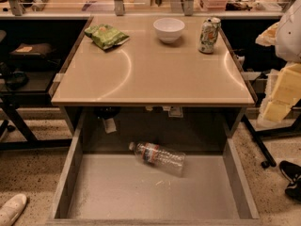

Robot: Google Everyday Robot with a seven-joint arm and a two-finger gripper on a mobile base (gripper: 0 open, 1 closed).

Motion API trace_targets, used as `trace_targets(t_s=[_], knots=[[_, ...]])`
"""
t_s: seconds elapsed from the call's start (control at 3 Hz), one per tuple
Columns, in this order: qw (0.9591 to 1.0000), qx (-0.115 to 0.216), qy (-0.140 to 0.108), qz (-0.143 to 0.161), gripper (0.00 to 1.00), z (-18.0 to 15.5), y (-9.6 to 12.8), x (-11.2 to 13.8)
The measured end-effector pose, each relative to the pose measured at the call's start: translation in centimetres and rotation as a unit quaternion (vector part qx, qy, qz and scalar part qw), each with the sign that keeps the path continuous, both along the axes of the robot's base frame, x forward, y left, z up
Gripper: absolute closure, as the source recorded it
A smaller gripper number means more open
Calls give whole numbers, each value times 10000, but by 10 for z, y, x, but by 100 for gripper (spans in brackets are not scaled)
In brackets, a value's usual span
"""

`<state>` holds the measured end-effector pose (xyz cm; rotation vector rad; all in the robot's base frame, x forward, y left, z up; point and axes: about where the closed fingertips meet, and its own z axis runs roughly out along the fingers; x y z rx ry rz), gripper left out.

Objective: Pick water bottle from top drawer and place on counter

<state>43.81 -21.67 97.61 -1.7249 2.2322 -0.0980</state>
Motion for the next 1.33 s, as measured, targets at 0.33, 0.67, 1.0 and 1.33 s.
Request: trace_targets(t_s=[0.33,0.67,1.0,1.33], knots=[[10000,0,0,0,0,0,0,0],[9999,115,19,20,0,-8,3,0],[9995,307,38,91,0,-33,8,-2],[9986,490,2,202,0,-68,15,-6]])
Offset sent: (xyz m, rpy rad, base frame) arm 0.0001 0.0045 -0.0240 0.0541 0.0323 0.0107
